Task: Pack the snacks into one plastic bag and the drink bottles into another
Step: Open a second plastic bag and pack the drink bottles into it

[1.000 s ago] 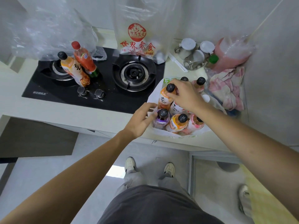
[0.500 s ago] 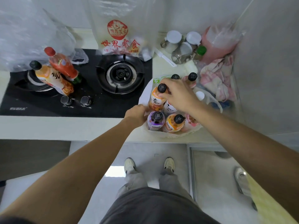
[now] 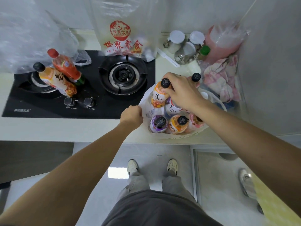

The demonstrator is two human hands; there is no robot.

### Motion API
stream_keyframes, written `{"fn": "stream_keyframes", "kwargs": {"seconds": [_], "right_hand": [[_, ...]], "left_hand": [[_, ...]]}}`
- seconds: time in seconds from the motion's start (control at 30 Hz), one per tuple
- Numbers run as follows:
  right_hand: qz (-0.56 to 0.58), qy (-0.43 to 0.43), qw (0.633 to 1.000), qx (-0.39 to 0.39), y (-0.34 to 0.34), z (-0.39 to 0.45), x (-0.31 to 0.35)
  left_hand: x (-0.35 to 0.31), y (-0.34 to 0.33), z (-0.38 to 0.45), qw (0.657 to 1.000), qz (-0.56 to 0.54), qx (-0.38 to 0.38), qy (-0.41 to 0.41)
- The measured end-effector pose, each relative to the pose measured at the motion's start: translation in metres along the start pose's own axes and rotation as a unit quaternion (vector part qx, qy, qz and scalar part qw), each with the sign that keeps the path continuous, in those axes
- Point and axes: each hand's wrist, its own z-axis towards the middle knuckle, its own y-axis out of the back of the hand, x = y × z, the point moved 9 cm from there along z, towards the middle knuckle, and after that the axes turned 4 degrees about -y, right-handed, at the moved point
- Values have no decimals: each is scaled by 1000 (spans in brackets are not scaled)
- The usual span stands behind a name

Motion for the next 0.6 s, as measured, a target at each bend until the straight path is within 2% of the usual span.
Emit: {"fn": "stream_keyframes", "kwargs": {"seconds": [0.13,0.3,0.43,0.6], "right_hand": [[-4,-5,1000,24,-10,-1,0],[-24,-15,999,19,-14,-4,-1],[-42,-27,999,14,-15,-1,-1],[-51,-32,998,8,-15,0,0]], "left_hand": [[4,2,0,1000,-20,-15,4],[-8,0,0,998,-21,-39,-32],[-19,-11,2,997,-45,-14,-68],[-26,-15,11,997,-38,5,-73]]}}
